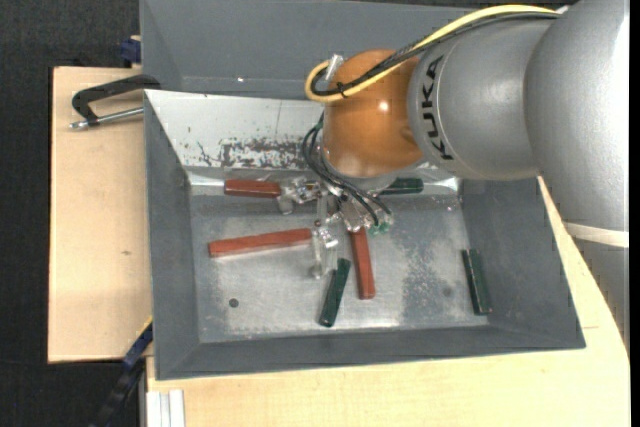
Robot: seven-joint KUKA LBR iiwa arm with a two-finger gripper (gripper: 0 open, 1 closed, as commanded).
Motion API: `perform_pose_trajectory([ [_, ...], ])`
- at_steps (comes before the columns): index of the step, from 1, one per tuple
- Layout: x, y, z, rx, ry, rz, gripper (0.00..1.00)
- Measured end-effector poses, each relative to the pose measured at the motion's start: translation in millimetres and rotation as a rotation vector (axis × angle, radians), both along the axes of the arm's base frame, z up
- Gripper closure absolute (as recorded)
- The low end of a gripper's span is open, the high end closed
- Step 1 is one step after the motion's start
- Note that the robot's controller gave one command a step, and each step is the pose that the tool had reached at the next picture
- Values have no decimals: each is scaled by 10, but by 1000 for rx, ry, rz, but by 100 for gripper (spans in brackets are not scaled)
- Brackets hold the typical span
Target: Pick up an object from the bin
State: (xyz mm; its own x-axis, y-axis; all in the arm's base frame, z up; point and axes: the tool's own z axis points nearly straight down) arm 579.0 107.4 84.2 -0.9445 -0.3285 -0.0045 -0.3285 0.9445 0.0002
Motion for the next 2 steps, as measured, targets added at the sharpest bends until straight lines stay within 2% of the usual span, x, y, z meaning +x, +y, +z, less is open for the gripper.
perform_pose_trajectory([
  [1, 105, 131, -128, 2, -1, -74, 100],
  [2, 103, 130, -130, 2, -1, -74, 100],
])
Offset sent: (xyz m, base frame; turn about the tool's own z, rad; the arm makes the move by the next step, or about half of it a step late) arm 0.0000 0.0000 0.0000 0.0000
